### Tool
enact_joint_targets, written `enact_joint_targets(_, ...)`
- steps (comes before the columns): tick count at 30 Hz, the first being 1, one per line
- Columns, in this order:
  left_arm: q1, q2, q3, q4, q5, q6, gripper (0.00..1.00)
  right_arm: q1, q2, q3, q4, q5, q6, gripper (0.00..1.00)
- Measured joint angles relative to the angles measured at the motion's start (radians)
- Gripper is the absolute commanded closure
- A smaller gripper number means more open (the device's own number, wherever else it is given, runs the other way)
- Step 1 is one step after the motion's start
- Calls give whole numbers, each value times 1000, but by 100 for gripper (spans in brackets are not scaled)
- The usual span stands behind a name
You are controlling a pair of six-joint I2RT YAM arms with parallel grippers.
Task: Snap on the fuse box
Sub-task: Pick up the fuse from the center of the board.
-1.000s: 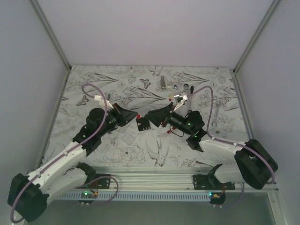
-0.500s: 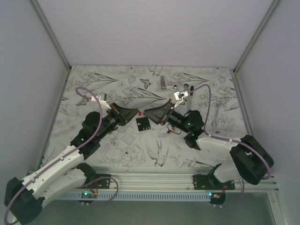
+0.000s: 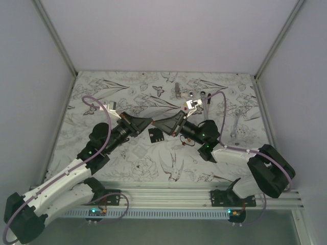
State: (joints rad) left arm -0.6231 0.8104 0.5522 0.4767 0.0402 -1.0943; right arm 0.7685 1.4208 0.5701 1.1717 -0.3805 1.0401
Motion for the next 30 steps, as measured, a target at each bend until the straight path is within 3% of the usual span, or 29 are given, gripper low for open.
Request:
enact_joint_targets(12, -6, -14, 0, 22, -13, -15, 100, 1, 8, 3, 27, 5, 19, 100)
enact_joint_targets(14, -6, -14, 0, 24, -13, -16, 100, 1, 8, 3, 30, 5, 19, 100)
enact_joint_targets(19, -6, -14, -9, 26, -27, -14, 74, 1, 8, 3, 18, 6, 5, 100)
enact_joint_targets(30, 18, 55, 13, -130, -87, 172, 42, -78, -177, -7, -354, 83, -212, 100)
